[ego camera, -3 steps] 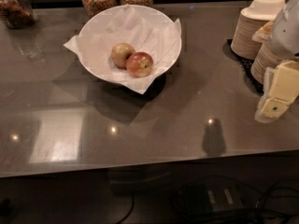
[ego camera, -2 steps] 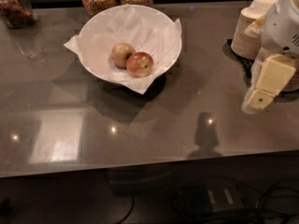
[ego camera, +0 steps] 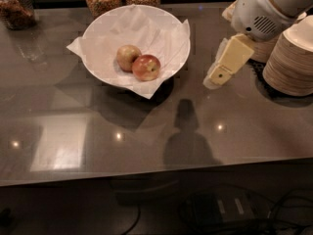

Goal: Pick apple from white bowl

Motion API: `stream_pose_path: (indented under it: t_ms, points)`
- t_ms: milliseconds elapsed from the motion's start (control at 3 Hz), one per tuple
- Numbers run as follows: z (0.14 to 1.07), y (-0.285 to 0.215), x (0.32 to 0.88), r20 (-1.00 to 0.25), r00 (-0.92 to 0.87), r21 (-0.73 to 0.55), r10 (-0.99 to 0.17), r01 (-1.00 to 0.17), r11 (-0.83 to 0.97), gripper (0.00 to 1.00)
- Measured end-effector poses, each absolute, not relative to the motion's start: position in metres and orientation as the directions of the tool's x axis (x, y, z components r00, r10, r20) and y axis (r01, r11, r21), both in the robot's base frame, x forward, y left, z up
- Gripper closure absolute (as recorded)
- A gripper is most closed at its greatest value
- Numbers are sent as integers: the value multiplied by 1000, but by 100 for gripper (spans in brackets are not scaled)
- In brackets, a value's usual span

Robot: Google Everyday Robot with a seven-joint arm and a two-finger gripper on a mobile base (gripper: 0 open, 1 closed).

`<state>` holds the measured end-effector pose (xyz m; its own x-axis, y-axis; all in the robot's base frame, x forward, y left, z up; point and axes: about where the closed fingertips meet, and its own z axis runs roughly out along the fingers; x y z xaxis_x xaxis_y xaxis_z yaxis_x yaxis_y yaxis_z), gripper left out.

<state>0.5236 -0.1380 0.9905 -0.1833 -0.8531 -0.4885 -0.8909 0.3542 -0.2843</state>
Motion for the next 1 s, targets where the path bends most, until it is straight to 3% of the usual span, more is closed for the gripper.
stream_pose_path:
  t_ms: [667,1000]
  points:
    - [995,-72,584,-646,-177,-211,-742,-894,396,0]
    - [995,-71,584,-646,-176,-212,-743,-893,396,0]
